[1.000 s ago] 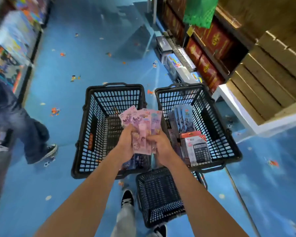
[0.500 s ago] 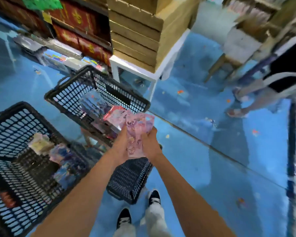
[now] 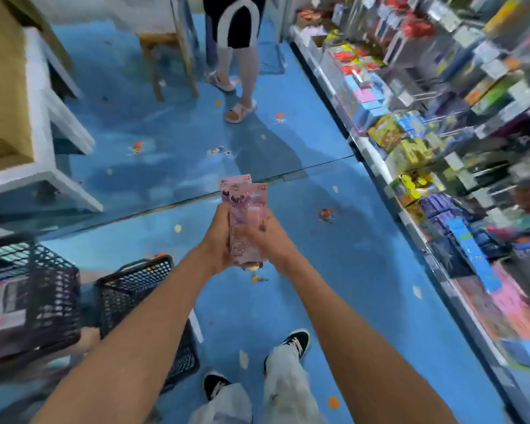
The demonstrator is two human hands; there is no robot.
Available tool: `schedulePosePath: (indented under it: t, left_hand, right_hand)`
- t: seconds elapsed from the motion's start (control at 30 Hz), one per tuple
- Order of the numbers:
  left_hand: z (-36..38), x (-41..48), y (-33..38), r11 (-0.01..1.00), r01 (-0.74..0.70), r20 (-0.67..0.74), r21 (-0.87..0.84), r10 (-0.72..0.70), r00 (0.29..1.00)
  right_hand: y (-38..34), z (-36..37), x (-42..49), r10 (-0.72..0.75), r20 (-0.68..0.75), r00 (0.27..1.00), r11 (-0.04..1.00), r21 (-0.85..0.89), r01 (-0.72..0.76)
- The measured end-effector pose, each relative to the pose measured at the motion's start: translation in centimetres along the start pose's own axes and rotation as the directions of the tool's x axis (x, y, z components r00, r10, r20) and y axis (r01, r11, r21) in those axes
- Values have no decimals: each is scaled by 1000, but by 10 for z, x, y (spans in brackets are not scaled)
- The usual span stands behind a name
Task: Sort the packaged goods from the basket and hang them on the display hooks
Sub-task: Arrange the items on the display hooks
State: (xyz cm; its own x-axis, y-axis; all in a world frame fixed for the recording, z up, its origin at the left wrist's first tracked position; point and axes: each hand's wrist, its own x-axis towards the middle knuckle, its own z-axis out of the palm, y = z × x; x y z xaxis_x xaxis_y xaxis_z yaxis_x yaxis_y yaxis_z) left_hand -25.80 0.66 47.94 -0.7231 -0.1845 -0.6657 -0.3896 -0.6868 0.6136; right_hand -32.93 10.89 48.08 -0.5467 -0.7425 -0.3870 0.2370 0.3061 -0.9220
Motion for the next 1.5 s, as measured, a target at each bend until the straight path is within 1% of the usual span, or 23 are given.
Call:
schedulePosePath:
  t: [0.07, 0.13, 0.23, 0.3, 0.37, 0.4, 0.43, 0.47, 0.53, 0.57, 0.67, 0.73, 0.83, 0.93, 1.0, 1.1, 1.17, 1.2, 1.27, 1.33, 1.4, 1.43, 1.5]
  left_hand:
    - [60, 20, 5, 993, 56, 105, 106, -67, 992]
    - [116, 46, 6, 980, 99, 182, 175, -131, 975]
    - [201, 75, 9, 958, 86, 252, 274, -158, 955]
    - [260, 88, 13, 936, 53, 338, 347, -178, 924]
    - [317, 96, 19, 919, 3, 446, 395, -195, 874]
    - [360, 98, 26, 896, -39, 505, 442, -212, 836]
    - [376, 100, 29, 883, -73, 532, 463, -211, 820]
    - [394, 101, 34, 877, -111, 584, 467, -212, 784]
    - [445, 106, 47, 850, -173, 680, 498, -258, 686]
    - [468, 108, 53, 830, -218, 702, 513, -259, 664]
    - [534, 116, 74, 825, -267, 744, 498, -248, 620]
    - [570, 128, 88, 838, -311, 805, 449, -228, 548]
    - [616, 145, 118, 856, -341, 870, 389, -219, 442]
    - [658, 169, 154, 867, -379, 904, 324, -165, 396]
    - [684, 186, 180, 865, -408, 917, 292, -131, 378]
    - [717, 209, 219, 839, -462, 914, 288, -97, 393]
    - [735, 221, 240, 840, -472, 923, 268, -85, 374]
    - [742, 227, 250, 846, -467, 931, 258, -88, 354]
    - [758, 244, 269, 865, -440, 937, 241, -89, 338]
    - [773, 256, 287, 868, -446, 944, 218, -72, 323]
    - [791, 271, 305, 853, -483, 958, 200, -65, 280]
    - [799, 278, 315, 841, -508, 961, 187, -49, 273]
    - [817, 288, 335, 826, -535, 955, 177, -14, 295]
  right_hand:
    - [-4, -58, -11, 11, -117, 993, 1000, 10, -10]
    - [-12, -119, -25, 12, -202, 979, 997, 72, 3]
    - [-30, -204, -53, -14, -284, 959, 993, 111, 47]
    - [-47, -256, -74, -5, -387, 922, 988, 143, 65]
    - [-63, -302, -94, 0, -505, 863, 982, 163, 95]
    - [-78, -334, -108, -15, -578, 816, 979, 156, 129]
    - [-85, -346, -114, -24, -606, 795, 979, 146, 141]
    - [-93, -359, -118, -34, -628, 778, 977, 144, 159]
    - [-113, -399, -134, -68, -694, 717, 959, 152, 238]
    - [-124, -417, -141, -95, -714, 694, 945, 156, 289]
    - [-158, -467, -159, -166, -745, 646, 918, 122, 377]
    - [-178, -496, -161, -199, -766, 611, 902, 101, 421]
    - [-210, -538, -154, -227, -808, 544, 902, 35, 429]
    - [-250, -575, -137, -300, -821, 486, 879, -41, 475]
    - [-276, -594, -122, -336, -845, 416, 838, -67, 542]
    - [-314, -618, -100, -376, -869, 322, 779, -108, 618]
    - [-332, -635, -88, -377, -880, 289, 761, -116, 638]
    - [-337, -644, -81, -360, -892, 273, 750, -102, 654]
    - [-350, -664, -67, -318, -919, 233, 722, -76, 687]
    - [-363, -684, -56, -302, -928, 217, 725, -76, 685]
    - [-377, -705, -45, -371, -904, 214, 732, -143, 666]
    - [-384, -715, -40, -397, -892, 217, 747, -177, 641]
    - [-402, -740, -30, -416, -879, 234, 759, -193, 622]
